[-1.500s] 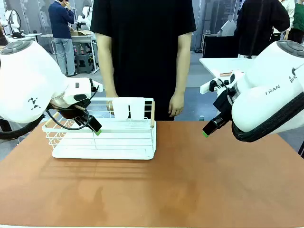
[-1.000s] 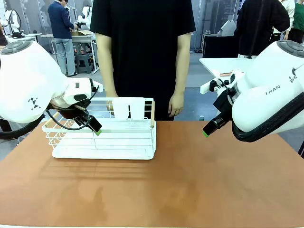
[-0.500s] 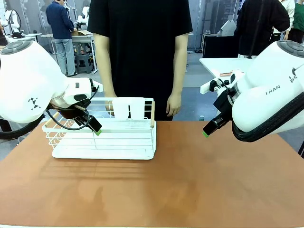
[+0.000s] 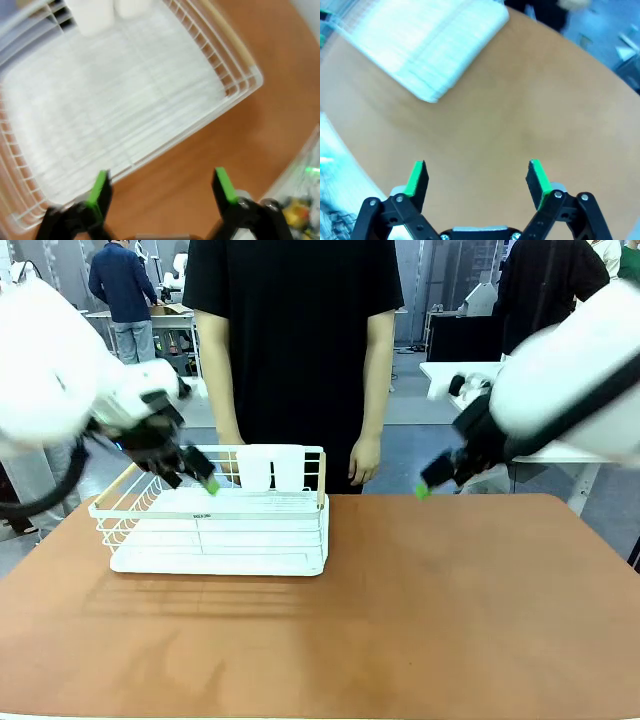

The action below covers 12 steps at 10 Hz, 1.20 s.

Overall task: Clean the table.
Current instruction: Pick up the Lint Roller when the human hands it over.

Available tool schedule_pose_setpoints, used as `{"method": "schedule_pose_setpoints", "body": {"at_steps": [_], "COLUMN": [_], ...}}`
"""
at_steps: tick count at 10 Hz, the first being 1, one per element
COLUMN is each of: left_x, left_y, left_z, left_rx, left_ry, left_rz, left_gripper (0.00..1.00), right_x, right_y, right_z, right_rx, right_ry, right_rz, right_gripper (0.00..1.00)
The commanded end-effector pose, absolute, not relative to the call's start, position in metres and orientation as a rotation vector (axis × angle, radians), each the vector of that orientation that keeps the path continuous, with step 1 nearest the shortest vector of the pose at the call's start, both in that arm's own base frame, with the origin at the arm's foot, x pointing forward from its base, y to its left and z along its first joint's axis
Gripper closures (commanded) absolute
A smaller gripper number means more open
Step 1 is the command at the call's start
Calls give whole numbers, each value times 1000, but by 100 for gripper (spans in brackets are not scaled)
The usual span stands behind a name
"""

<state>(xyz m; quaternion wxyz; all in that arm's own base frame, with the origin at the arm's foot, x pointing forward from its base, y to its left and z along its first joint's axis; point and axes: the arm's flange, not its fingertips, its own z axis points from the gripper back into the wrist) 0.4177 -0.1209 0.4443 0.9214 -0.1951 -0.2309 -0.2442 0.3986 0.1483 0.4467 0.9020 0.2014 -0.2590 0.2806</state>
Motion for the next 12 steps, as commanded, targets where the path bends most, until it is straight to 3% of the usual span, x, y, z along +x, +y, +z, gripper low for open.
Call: {"method": "schedule_pose_setpoints", "body": {"at_steps": [1,3,4,6,12], "left_x": [445,434,421,388,365], "left_y": [10,94,136,218,266], "left_z": [501,501,499,501,487], "left_rx": [-838,-1016,-1068,-1149,-1149], "left_ry": [-334,-324,-337,-498,-523], "left_rz": [-304,-256,-167,28,146], "left_gripper": [0,0,0,0,0], "right_x": [423,425,422,401,381], "right_y": [29,-39,-72,-139,-193], "right_z": [491,494,490,478,452], "right_rx": [908,1200,1243,1281,1304], "right_ry": [-353,-295,-299,-352,-379], "right_rz": [453,303,193,56,-49], "right_gripper": [0,0,0,0,0]}}
